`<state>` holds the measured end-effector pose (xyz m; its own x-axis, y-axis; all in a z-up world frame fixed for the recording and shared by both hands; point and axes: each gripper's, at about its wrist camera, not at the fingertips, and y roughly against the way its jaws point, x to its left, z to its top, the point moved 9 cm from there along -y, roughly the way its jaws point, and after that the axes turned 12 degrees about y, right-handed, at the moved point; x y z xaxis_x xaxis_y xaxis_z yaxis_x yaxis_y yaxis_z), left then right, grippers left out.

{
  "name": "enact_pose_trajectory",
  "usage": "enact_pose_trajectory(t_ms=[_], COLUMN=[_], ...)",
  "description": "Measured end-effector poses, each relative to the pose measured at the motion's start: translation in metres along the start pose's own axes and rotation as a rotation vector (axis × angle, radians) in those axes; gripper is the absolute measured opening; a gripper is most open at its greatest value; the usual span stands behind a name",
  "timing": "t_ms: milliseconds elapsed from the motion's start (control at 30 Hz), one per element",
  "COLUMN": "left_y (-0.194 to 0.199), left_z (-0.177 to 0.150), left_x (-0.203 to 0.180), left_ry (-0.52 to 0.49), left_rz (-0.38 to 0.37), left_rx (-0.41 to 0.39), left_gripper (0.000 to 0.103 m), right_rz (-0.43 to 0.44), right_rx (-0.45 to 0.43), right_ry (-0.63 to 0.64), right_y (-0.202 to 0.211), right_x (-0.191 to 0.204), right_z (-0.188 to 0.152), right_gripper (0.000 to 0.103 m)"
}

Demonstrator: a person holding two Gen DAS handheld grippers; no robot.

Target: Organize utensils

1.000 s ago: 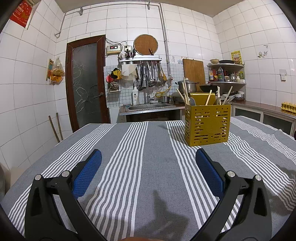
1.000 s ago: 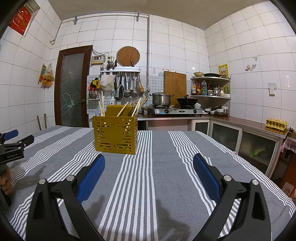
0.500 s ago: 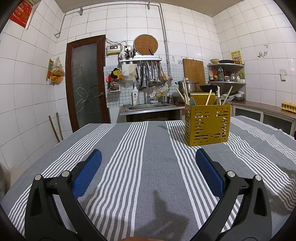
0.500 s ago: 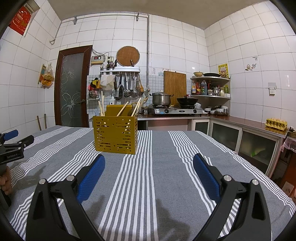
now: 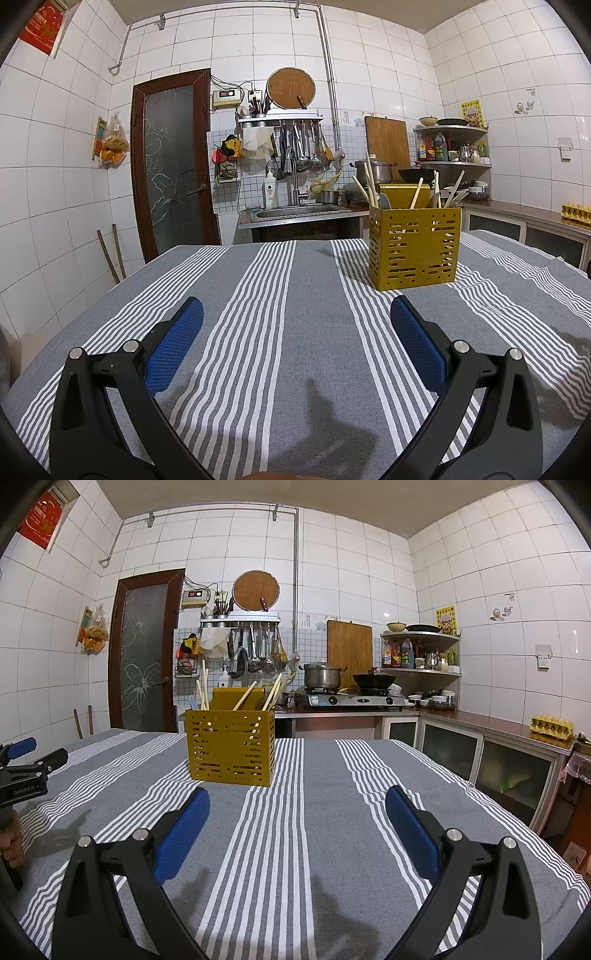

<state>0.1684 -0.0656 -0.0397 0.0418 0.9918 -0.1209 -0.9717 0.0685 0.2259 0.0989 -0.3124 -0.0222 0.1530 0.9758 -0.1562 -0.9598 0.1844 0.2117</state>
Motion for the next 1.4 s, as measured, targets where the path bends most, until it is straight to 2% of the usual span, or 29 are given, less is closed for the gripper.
enact_pose_trajectory(t_ms=[1400], left_y=[-0.0013], left_z=[-0.0022], left_x=[-0.0020], left_ry=[0.002], left_rz=[0.001], left_rx=[0.000], left_gripper=[0.098], right_rz=[-0.001], right_rx=[-0.002], right_ry=[0.000], right_y=[-0.0002], right_x=[-0.0010], right_z=[-0.0013], right_gripper=[0.094])
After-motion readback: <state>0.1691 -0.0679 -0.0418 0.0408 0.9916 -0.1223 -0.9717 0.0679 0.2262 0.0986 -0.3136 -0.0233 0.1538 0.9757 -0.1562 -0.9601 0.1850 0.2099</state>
